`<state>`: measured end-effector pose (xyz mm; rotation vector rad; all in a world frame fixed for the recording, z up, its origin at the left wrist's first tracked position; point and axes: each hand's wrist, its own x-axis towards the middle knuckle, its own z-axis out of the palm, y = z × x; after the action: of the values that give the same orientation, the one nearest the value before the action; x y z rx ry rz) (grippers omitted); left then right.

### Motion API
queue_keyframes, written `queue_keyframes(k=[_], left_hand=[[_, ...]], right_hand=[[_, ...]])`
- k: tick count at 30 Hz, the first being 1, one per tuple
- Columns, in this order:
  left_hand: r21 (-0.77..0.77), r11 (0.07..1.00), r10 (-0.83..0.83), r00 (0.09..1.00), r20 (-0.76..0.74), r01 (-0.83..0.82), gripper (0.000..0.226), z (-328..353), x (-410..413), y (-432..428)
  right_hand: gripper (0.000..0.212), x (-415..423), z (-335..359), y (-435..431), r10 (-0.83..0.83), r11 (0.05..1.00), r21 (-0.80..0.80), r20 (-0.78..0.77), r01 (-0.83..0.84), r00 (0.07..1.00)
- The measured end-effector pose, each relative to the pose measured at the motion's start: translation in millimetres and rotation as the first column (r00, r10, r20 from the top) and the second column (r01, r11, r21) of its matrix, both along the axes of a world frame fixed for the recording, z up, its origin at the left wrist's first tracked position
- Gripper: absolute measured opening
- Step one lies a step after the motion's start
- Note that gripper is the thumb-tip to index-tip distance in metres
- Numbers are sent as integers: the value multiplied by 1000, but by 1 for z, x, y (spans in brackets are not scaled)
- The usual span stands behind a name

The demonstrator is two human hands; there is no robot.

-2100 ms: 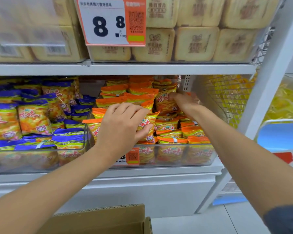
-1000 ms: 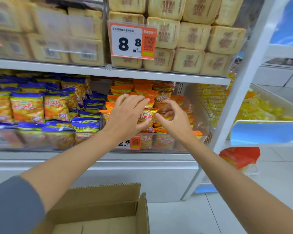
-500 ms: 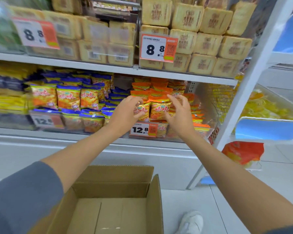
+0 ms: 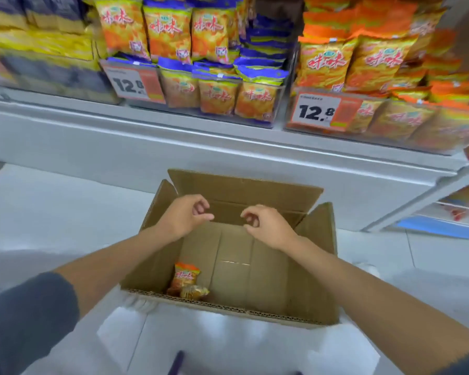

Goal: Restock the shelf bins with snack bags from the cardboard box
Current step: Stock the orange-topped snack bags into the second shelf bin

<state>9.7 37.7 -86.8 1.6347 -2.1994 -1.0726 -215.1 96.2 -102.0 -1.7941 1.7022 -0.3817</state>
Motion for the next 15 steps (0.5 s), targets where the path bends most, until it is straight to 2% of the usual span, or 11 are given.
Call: queue_keyframes(k=[3,7,9,12,13,15], left_hand=[[116,991,62,997,38,-66,22,-42,21,1],[199,968,148,988,36,-152,21,-77,33,4],[197,964,174,984,29,-176,21,-83,34,6],[211,961,177,984,22,-178,21,-87,32,9],[219,960,174,985,21,-174,21,-89,32,11],[249,952,178,984,18,-177,21,-90,32,14]], right_hand=[[34,19,-66,-2,12,947,320,74,-35,997],[52,46,-119,10,50,772,610,221,-178,974],[60,63,-132,19,79,691,682,259,-240,963],[73,87,-150,26,101,619,722,316,-308,943],[74,94,-155,28,102,606,727,332,-323,938],[62,103,-164,32,76,616,722,343,-315,936]])
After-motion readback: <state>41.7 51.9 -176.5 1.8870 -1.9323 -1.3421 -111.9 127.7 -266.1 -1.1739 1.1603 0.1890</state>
